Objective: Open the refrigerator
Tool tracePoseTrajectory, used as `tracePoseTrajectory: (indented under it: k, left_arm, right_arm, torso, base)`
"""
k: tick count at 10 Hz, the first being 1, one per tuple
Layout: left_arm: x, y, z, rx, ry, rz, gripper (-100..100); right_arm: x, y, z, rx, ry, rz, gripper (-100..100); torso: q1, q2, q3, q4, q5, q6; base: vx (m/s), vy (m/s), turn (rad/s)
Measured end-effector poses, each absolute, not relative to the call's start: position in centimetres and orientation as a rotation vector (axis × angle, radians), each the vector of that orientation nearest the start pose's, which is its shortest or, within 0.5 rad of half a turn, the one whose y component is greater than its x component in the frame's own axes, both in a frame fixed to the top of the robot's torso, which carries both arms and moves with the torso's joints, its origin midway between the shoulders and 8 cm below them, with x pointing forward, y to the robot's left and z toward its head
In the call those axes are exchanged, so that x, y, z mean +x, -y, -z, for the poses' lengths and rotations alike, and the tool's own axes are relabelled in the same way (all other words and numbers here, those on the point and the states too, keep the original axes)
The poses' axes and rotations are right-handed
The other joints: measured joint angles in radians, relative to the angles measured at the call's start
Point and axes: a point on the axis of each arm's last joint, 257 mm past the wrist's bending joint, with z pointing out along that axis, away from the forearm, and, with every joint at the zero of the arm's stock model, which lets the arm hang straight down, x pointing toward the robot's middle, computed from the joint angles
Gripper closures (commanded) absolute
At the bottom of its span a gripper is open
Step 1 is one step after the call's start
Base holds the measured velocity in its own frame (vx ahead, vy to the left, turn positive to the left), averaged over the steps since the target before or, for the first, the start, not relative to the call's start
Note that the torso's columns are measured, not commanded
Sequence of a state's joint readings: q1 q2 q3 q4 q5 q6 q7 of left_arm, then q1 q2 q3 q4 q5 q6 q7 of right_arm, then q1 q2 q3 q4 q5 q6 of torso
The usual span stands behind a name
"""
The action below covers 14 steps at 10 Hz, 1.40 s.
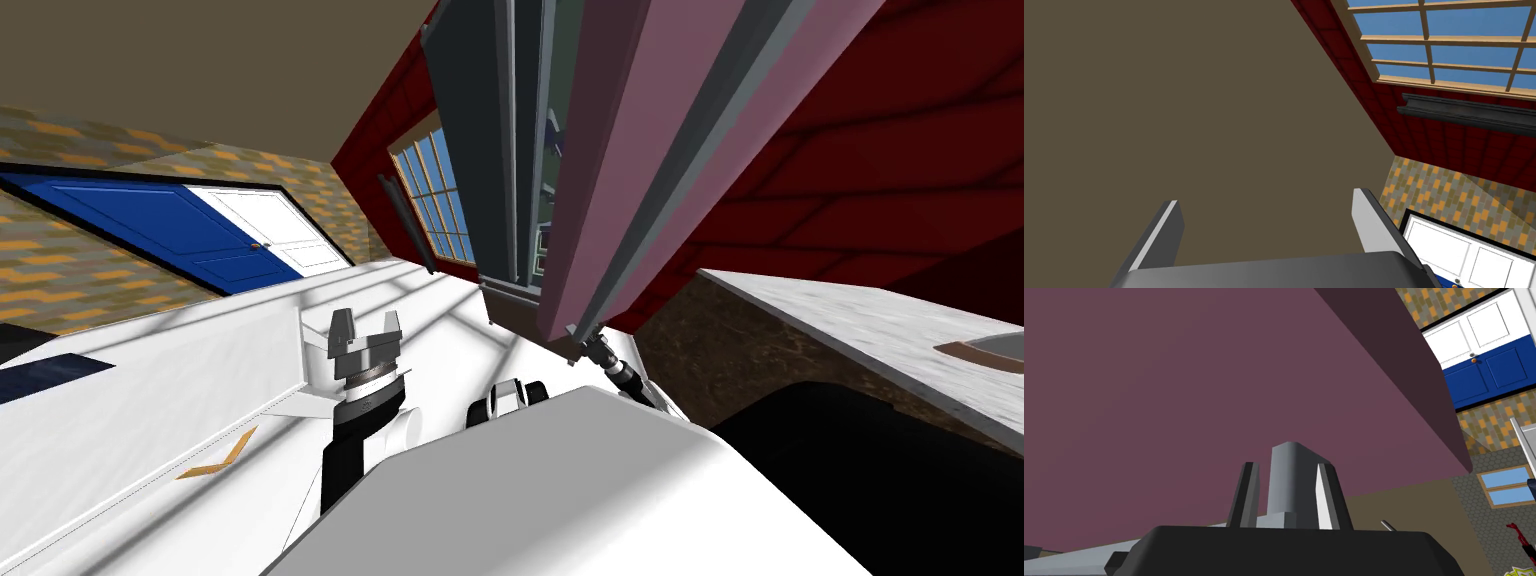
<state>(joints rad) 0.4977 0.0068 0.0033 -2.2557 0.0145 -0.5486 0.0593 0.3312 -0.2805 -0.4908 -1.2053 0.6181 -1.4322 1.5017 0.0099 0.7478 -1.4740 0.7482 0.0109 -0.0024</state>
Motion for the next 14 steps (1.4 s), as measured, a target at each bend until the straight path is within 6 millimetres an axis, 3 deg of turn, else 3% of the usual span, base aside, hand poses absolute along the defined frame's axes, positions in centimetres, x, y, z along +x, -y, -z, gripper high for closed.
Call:
tracePoseTrajectory:
  k: [2,8,9,12,14]
  left_arm:
    - [34.0,-28.1,-2.4,-0.662,-0.573,1.37,0]
    - [34.0,-28.1,-2.4,-0.662,-0.573,1.37,0]
    - [34.0,-28.1,-2.4,-0.662,-0.573,1.37,0]
    - [34.0,-28.1,-2.4,-0.662,-0.573,1.37,0]
    - [34.0,-28.1,-2.4,-0.662,-0.573,1.37,0]
  right_arm:
    - [29.7,37.2,22.6,-0.761,-0.941,0.425,100]
    - [28.5,41.1,22.3,-0.726,-0.951,0.478,100]
    - [28.4,41.6,22.3,-0.723,-0.953,0.486,-100]
    - [29.1,43.3,21.1,-0.719,-0.958,0.483,-100]
    - [29.6,44.1,20.5,-0.715,-0.971,0.474,-100]
  torso:
    - [-0.006,0.004,0.003,0.0,-0.003,0.006]
    - [-0.001,-0.007,-0.004,-0.003,0.0,0.0]
    - [0.0,-0.005,-0.003,-0.003,0.001,0.004]
    - [-0.007,-0.013,-0.005,-0.01,-0.009,0.001]
    - [-0.004,-0.009,-0.004,-0.005,-0.003,0.0]
  base:
    - [-0.232,-0.106,0.357]
    - [-0.211,-0.078,0.337]
    - [-0.066,0.005,0.004]
    - [-0.014,0.057,-0.019]
    - [-0.031,0.067,0.003]
